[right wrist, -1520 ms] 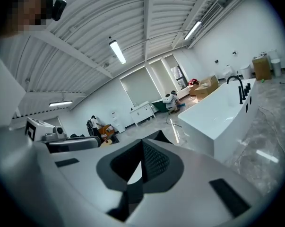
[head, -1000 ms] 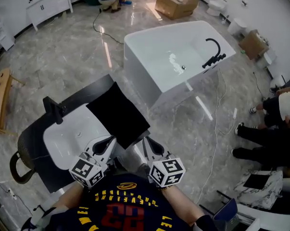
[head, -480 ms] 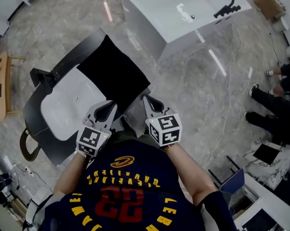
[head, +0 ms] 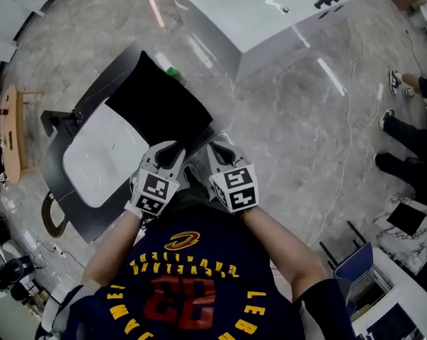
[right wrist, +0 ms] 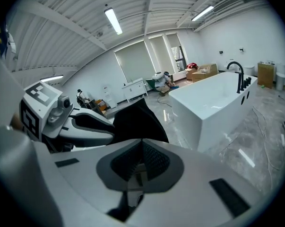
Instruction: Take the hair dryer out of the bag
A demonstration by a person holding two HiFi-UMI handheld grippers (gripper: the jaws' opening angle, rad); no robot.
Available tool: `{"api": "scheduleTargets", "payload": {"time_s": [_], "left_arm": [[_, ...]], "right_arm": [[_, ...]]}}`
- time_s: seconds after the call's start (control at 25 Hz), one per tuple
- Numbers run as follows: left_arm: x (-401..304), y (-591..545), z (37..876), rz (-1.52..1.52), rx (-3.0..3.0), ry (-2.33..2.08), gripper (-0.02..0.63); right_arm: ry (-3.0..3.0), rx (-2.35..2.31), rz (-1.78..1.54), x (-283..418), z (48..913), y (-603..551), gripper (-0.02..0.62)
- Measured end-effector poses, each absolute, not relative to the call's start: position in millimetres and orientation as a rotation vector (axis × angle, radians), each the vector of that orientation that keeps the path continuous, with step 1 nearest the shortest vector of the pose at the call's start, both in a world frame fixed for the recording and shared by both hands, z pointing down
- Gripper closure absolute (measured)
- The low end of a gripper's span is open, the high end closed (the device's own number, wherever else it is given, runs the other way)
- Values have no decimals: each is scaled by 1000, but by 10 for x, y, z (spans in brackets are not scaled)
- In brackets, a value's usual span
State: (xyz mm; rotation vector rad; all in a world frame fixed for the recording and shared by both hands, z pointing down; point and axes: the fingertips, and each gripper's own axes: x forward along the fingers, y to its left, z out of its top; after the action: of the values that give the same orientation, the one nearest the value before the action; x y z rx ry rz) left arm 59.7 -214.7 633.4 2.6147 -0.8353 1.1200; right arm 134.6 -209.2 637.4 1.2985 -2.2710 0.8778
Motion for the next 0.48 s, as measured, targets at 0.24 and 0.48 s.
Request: {"api": "scheduleTargets", "payload": {"time_s": [0.24,0.48], "left_arm": [[536,-2030,6610,1253,2551,-801,497],[417,-1981,6825,1369,2476,-754,499]], "right_arm": [[-2271,1280,924,1376,6450,-1990,588],[-2268,1247,921,1328,6469,-1928,588]]}}
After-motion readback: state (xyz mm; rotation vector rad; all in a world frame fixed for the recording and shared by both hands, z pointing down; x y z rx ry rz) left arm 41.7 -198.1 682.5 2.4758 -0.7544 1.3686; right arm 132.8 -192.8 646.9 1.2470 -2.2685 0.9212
